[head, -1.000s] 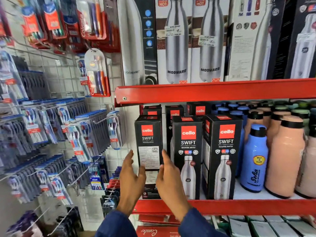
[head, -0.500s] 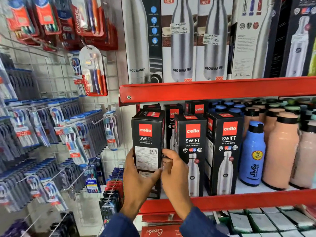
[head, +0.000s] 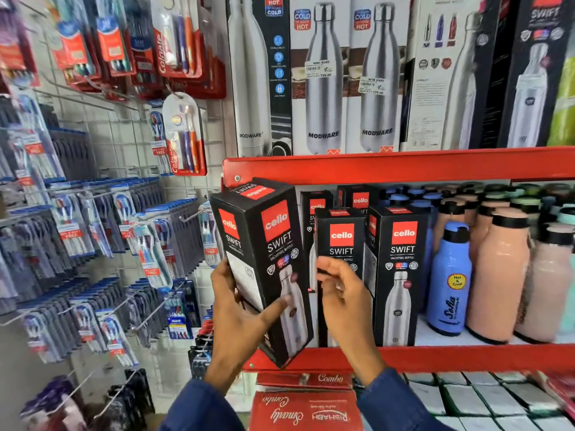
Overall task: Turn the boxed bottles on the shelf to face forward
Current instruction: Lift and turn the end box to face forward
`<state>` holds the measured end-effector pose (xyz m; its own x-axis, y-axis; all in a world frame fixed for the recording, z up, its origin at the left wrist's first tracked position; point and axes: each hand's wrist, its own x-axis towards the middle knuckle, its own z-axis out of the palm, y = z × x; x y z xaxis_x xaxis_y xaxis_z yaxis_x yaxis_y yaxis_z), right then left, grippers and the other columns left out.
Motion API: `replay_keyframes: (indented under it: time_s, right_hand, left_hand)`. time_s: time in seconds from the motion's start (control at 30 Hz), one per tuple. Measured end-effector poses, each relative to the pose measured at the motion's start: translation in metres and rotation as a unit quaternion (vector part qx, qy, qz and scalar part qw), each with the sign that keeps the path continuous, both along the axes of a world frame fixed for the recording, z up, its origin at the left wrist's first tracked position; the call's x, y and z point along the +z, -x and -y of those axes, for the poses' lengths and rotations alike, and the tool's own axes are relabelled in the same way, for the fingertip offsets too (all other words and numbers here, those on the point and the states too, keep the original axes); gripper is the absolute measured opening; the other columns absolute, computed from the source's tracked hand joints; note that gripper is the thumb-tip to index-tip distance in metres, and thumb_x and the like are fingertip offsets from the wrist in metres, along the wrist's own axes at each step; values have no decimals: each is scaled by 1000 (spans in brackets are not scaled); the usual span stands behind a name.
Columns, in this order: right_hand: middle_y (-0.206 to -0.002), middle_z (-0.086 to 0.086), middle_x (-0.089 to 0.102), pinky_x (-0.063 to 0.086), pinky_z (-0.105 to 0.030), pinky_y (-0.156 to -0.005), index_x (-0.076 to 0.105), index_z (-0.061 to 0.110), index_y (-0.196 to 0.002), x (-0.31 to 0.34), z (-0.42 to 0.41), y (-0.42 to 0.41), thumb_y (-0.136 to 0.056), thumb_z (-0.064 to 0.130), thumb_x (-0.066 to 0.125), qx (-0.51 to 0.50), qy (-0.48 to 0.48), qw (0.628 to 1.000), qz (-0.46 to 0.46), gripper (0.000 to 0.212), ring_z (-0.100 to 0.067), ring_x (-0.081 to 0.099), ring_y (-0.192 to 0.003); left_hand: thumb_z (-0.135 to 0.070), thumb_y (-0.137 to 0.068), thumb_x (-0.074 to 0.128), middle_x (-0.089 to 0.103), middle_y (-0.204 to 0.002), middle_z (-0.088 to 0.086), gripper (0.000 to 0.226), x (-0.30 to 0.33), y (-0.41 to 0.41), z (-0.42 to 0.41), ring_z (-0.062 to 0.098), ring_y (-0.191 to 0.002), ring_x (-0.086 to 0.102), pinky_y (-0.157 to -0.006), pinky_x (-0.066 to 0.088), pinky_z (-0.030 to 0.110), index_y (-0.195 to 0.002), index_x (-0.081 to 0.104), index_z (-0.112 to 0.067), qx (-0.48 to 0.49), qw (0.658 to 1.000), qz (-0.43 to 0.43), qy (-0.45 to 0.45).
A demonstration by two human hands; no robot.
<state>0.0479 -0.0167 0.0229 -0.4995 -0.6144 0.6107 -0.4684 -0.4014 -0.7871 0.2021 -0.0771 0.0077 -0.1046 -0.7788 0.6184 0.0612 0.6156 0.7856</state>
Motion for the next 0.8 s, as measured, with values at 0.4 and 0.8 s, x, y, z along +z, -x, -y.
replay_keyframes:
  time_s: [0.4,0.8]
  right_hand:
    - [-97,36,64,47,-2,-75,61,41,-113,8,-33,1,-87,17,66,120,-11,992,-28,36,16,61,-98]
    - [-111,13,68,48,-5,-83,56,23,-125,-27,13,-1,-88,7,63,66,-58,996,-12,41,8,61,-106]
  left_hand:
    - [-11,-80,83,63,-139,2,70,18,-15,0,21,-126,62,-99,55,42,-140,52,-26,-97,993,71,-1]
    - [-16,-81,82,77,-112,-19,66,-10,-1,31,-3,-105,71,-84,58,13,-141,56,-27,2,992,123,16]
